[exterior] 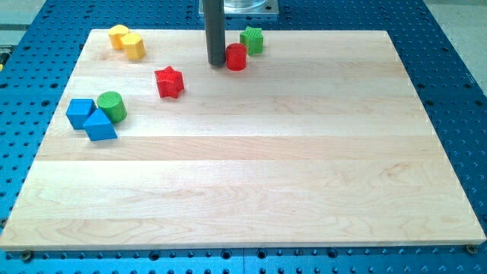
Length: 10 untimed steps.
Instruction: Put the red star to the bottom left of the red circle
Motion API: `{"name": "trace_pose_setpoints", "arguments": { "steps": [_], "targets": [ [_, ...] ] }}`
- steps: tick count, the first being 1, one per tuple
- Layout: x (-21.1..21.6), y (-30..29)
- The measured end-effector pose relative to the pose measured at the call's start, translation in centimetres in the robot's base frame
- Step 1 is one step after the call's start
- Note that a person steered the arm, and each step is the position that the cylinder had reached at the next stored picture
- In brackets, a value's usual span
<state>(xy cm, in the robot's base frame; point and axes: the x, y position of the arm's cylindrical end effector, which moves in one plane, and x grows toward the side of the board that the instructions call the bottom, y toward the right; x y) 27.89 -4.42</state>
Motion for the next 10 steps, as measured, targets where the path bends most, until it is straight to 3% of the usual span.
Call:
{"name": "trace_pose_setpoints", "arguments": {
  "steps": [2, 3, 4, 5, 7, 9, 10],
  "targets": [
    [0.9, 3.8],
    [10.1, 1.2],
    [13.6, -3.4],
    [12.9, -10.7],
    [7.9, -14.7],
    [7.3, 0.2],
    [8.9, -0.7]
  ]
}}
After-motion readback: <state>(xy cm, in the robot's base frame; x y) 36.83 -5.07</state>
